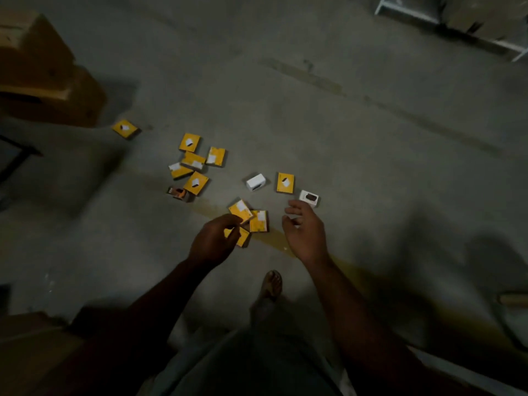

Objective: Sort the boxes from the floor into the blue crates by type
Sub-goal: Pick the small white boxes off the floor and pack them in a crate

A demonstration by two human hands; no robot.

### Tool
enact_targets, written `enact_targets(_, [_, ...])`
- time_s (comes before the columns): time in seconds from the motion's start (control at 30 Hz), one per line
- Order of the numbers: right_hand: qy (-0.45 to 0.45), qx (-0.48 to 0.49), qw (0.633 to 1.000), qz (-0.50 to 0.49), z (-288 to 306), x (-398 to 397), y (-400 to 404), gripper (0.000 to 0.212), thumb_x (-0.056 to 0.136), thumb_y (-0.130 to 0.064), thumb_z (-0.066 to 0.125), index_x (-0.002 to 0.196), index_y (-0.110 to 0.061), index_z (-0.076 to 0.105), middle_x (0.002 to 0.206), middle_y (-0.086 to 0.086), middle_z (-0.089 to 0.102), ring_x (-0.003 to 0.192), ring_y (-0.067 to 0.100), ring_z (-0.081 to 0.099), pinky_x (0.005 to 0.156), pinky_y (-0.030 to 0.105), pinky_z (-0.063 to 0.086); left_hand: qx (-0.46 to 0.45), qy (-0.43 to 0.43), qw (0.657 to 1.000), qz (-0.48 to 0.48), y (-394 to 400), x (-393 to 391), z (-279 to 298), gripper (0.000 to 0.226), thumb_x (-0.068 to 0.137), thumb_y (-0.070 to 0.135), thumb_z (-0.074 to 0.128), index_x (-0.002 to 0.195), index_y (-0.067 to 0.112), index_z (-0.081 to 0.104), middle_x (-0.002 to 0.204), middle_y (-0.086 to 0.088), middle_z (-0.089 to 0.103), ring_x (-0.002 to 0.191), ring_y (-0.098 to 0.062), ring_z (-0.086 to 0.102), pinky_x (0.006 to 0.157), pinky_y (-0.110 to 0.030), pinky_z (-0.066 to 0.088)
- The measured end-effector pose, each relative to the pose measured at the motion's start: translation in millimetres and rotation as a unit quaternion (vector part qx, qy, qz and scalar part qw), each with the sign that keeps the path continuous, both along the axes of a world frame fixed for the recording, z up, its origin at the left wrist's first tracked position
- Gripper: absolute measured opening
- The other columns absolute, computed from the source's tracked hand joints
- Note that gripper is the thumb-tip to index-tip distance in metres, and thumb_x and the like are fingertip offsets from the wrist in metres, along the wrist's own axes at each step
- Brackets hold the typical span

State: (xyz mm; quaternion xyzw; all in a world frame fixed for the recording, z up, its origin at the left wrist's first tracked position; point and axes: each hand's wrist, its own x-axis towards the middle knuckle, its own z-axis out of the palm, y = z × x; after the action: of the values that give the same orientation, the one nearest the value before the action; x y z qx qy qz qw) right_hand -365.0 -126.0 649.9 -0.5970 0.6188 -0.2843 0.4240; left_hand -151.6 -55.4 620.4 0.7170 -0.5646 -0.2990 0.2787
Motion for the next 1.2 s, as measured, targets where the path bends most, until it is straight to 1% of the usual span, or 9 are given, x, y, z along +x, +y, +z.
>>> enact_targets(0.17, [0.025,0.032,0.999,0.031,-20,6,-66,0.033,0.091,-0.013,0.067,0.124,-0.018,0.067,0.114,-0.004,0.073,0.091,0.01,0.07,0.087,0.03,0.056,0.031,0.005,0.998,0.047,-55,9,-13,0.021,0.091,0.027,0.063,0.111,0.026,0.069,0.099,0.008,0.073,0.091,-0.01,0.069,0.078,-0.034,0.057])
enact_targets(0.47, [0.075,0.071,0.994,0.046,-53,44,-152,0.023,0.09,-0.015,0.066,0.112,-0.02,0.069,0.106,-0.005,0.074,0.092,0.009,0.07,0.088,0.028,0.056,0.073,0.006,0.997,0.017,-148,13,-41,0.022,0.094,0.023,0.063,0.115,0.021,0.069,0.103,0.001,0.074,0.095,-0.017,0.07,0.079,-0.036,0.057])
enact_targets(0.6, [0.086,0.092,0.99,0.056,-87,49,-189,0.024,0.09,-0.017,0.066,0.113,-0.022,0.069,0.107,-0.006,0.074,0.093,0.009,0.07,0.088,0.03,0.056,0.12,-0.013,0.993,-0.016,-197,1,-71,0.025,0.097,0.023,0.058,0.12,0.02,0.067,0.116,0.0,0.071,0.101,-0.021,0.07,0.078,-0.029,0.053])
enact_targets(0.67, [0.1,0.12,0.986,0.055,-110,42,-206,0.025,0.089,-0.024,0.065,0.114,-0.027,0.069,0.109,-0.008,0.073,0.097,0.012,0.07,0.089,0.031,0.057,0.139,-0.028,0.99,-0.024,-219,-4,-91,0.025,0.097,0.024,0.057,0.12,0.021,0.066,0.115,0.002,0.071,0.098,-0.022,0.07,0.075,-0.029,0.052])
enact_targets(0.73, [0.121,0.127,0.984,0.042,-138,35,-228,0.032,0.084,-0.043,0.056,0.112,-0.032,0.067,0.107,-0.013,0.073,0.096,0.013,0.07,0.088,0.034,0.057,0.147,-0.043,0.988,-0.033,-245,-8,-116,0.025,0.096,0.027,0.058,0.119,0.023,0.065,0.113,0.003,0.071,0.101,-0.02,0.068,0.078,-0.031,0.053])
enact_targets(0.87, [0.131,0.159,0.979,-0.015,-244,18,-276,0.057,0.072,-0.063,0.045,0.105,-0.024,0.071,0.098,-0.004,0.074,0.09,0.019,0.07,0.086,0.038,0.057,0.169,-0.066,0.982,-0.05,-314,-26,-200,0.027,0.093,0.035,0.06,0.118,0.028,0.065,0.111,0.008,0.069,0.106,-0.018,0.064,0.08,-0.033,0.052])
enact_targets(1.0, [0.153,0.185,0.971,0.009,-379,6,-334,0.05,0.079,-0.053,0.048,0.113,-0.024,0.07,0.11,-0.003,0.072,0.1,0.021,0.068,0.091,0.037,0.056,0.204,-0.049,0.977,-0.025,-398,-49,-327,0.028,0.092,0.033,0.063,0.119,0.025,0.065,0.114,0.003,0.068,0.103,-0.019,0.065,0.083,-0.035,0.054])
enact_targets(1.13, [0.162,0.238,0.957,-0.032,-508,-15,-399,0.035,0.09,-0.029,0.063,0.125,-0.027,0.063,0.125,-0.004,0.064,0.113,0.018,0.062,0.098,0.035,0.052,0.23,-0.073,0.97,-0.006,-451,-64,-468,0.03,0.09,0.024,0.066,0.12,0.022,0.063,0.117,-0.002,0.064,0.11,-0.024,0.06,0.09,-0.038,0.052])
enact_targets(1.2, [0.216,0.235,0.947,-0.022,-575,-38,-421,0.04,0.091,-0.027,0.066,0.131,-0.025,0.06,0.133,0.0,0.061,0.124,0.023,0.056,0.103,0.038,0.048,0.257,-0.086,0.963,-0.007,-467,-69,-530,0.027,0.09,0.024,0.065,0.117,0.022,0.063,0.114,-0.003,0.064,0.112,-0.026,0.059,0.091,-0.04,0.052])
